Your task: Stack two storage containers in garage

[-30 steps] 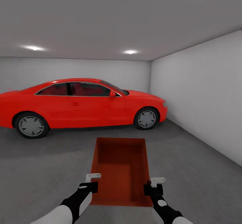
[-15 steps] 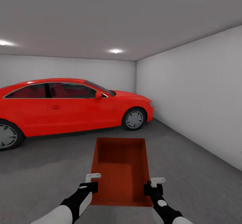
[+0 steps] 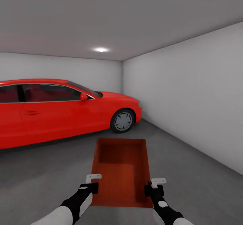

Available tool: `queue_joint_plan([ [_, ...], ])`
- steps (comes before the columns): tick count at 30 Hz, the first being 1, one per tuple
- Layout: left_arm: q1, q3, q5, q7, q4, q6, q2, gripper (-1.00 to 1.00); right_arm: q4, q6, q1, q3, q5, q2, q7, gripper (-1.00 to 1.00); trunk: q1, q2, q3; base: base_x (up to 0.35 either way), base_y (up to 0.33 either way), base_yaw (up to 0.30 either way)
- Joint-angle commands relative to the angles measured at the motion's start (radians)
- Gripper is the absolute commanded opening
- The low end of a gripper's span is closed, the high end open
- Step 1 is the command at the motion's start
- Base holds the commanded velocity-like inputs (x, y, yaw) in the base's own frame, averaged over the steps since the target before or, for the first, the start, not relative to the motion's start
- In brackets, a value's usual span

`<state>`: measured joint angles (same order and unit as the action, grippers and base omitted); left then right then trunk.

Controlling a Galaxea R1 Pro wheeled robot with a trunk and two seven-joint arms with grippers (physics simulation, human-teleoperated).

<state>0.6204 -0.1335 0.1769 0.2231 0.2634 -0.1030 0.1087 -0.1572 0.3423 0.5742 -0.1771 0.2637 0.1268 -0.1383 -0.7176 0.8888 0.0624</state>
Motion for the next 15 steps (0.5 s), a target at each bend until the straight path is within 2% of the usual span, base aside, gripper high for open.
queue_joint_plan([
  [1, 0.0, 0.017, -0.017, 0.013, 0.007, -0.007, -0.012, -1.0, 0.002, 0.003, 0.001, -0.035, 0.008, 0.0, -0.003, -1.0, -0.001, 0.001, 0.002, 0.317, 0.184, -0.282],
  [15, 0.001, 0.017, -0.017, 0.013, 0.007, -0.007, -0.013, -1.0, 0.004, 0.003, 0.001, -0.035, 0.008, 0.0, -0.003, -1.0, -0.001, 0.001, 0.002, 0.317, 0.184, -0.282],
])
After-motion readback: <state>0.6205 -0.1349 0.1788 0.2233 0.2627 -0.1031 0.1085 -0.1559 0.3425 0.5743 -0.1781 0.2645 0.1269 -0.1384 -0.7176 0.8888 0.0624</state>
